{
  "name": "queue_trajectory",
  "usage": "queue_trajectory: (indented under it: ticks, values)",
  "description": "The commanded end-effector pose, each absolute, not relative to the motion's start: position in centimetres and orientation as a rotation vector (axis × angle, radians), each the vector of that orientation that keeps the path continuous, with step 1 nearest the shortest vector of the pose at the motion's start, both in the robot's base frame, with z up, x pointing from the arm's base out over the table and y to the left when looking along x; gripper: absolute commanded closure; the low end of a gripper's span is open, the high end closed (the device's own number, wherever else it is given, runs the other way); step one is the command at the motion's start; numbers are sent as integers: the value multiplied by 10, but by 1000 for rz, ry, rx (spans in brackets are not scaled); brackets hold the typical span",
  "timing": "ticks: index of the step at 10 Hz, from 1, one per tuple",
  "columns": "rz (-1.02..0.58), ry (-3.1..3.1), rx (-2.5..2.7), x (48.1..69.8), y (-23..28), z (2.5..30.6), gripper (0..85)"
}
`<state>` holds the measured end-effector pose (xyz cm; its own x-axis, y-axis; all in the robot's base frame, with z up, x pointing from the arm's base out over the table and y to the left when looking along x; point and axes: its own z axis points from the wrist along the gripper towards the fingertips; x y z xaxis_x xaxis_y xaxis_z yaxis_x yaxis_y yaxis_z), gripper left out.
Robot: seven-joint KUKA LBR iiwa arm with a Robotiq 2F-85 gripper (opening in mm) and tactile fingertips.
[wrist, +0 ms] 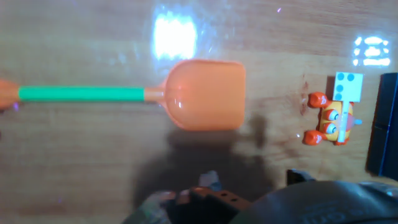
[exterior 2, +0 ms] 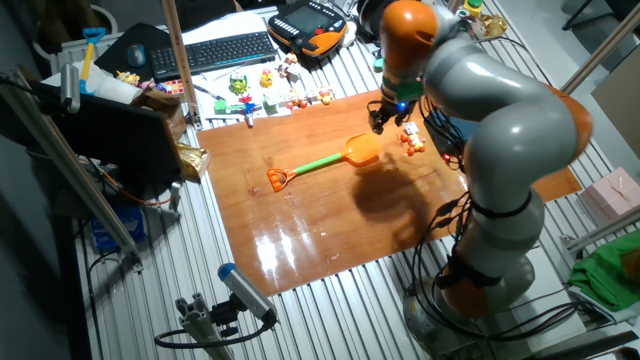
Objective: Use a shovel to scoop up an object
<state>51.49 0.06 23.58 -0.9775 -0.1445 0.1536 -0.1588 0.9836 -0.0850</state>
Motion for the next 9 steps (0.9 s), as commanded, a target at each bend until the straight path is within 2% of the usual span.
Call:
queue_trajectory:
  ticks: [1, 9]
  values:
    - [149, -2924, 233, 515, 1, 236, 843]
    - [157, -2937, 162, 515, 1, 236, 843]
